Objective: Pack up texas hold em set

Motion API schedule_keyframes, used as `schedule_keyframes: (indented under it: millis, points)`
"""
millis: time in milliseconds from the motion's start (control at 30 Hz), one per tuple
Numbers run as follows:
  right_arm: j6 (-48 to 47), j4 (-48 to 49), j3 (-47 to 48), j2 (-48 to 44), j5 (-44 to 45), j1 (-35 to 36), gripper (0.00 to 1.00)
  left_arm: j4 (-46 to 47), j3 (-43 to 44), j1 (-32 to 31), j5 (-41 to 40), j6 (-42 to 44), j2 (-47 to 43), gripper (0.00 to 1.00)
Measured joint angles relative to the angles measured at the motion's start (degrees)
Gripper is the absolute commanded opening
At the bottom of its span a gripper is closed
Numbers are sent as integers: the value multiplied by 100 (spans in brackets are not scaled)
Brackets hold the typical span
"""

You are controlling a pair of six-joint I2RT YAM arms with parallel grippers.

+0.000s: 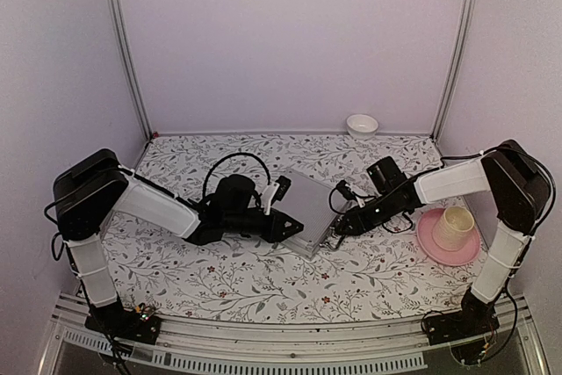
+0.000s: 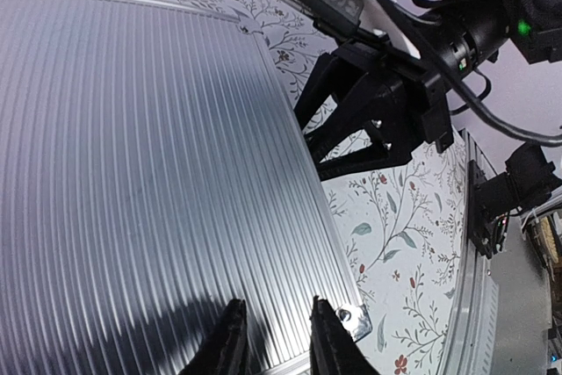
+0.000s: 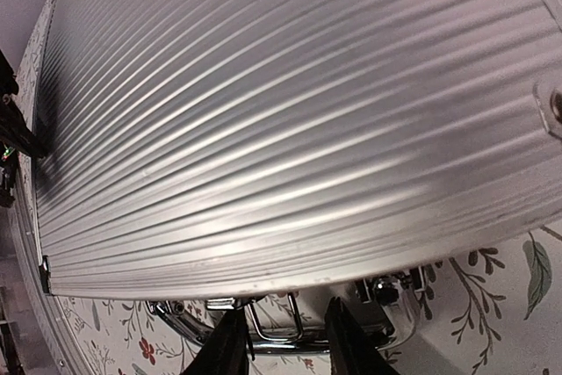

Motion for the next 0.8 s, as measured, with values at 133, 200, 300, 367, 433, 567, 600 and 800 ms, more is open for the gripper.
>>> schedule_keyframes:
  millis: [133, 200, 300, 367, 433, 567, 600, 800]
  points:
    - [-9, 37, 0, 22, -2, 0, 28, 0, 0, 0, 0, 0, 0, 26]
    - [-15, 52, 0, 35, -4, 13, 28, -2, 0, 0, 0, 0, -2, 26]
    - [-22, 83, 0, 57, -9, 26, 27, -2, 0, 0, 0, 0, -2, 26]
    - [-24, 90, 0, 59, -11, 31, 26, -2, 0, 0, 0, 0, -2, 26]
    - [-26, 94, 0, 66, -15, 33, 25, -4, 0, 0, 0, 0, -4, 26]
    - [-22, 103, 0, 74, -13, 44, 21, -2, 0, 0, 0, 0, -4, 26]
    - [-22, 107, 0, 81, -15, 50, 20, -2, 0, 0, 0, 0, -4, 26]
    - [0, 120, -7, 96, 0, 116, 6, -2, 0, 0, 0, 0, -4, 26]
